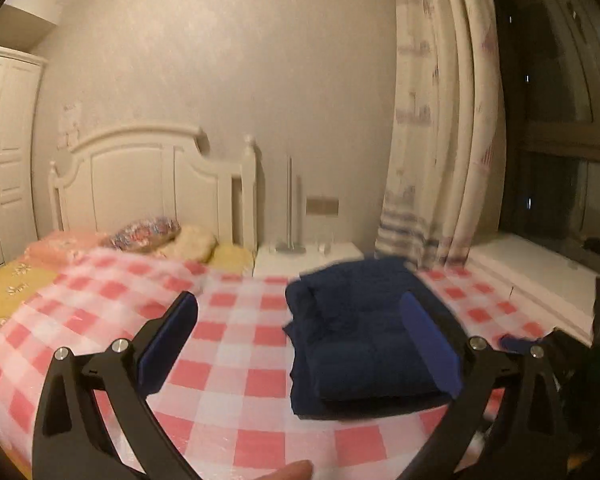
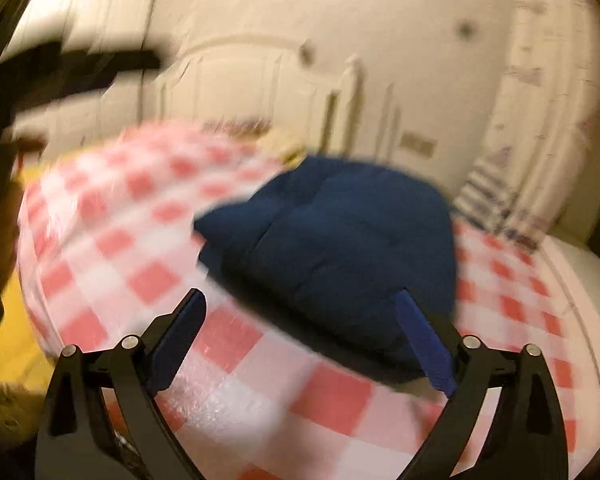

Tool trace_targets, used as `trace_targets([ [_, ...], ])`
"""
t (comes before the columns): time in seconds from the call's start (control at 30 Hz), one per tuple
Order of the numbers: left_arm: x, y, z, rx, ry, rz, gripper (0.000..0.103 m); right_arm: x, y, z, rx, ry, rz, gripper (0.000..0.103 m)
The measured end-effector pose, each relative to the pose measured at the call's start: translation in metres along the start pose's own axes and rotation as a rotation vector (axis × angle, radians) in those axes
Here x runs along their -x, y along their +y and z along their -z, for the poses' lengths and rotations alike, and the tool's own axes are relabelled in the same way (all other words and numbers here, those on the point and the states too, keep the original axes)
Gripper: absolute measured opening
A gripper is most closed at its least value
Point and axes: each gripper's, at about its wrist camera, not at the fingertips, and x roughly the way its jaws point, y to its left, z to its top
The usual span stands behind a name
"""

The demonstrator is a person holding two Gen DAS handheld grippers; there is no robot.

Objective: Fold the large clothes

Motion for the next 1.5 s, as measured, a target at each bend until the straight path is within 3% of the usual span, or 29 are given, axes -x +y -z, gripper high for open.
trace_targets([
  [0.1, 0.013, -0.005, -0.001, 0.001, 0.018, 0.002, 0.101, 0.032, -0.028, -0.014, -0.153, -0.055, 0.016, 0.099],
  [0.2, 0.015, -0.021, 0.005, -0.033, 0.055, 0.015, 0.101, 0.051, -0.044, -0.024, -0.229, -0.06, 0.039, 0.099],
  [0.4, -0.007, -0.044, 0.033, -0.106, 0.168, 0.008, 0.101, 0.045, -0.048, -0.01, -0.231, -0.009, 0.076, 0.099],
  [0.6, -0.017, -0.046, 0.048, -0.085, 0.228, 0.021, 0.101, 0.039, -0.041, -0.005, -0.228, 0.006, 0.088, 0.099],
  [0.83, -0.012, -0.044, 0.047, -0.077, 0.207, 0.012, 0.101, 0.047, -0.027, -0.008, -0.182, -0.03, 0.097, 0.099],
  [1.5, -0.012, -0.041, 0.05, -0.082, 0.201, -0.011, 0.101, 0.043, -0.016, -0.007, -0.157, -0.021, 0.074, 0.099],
])
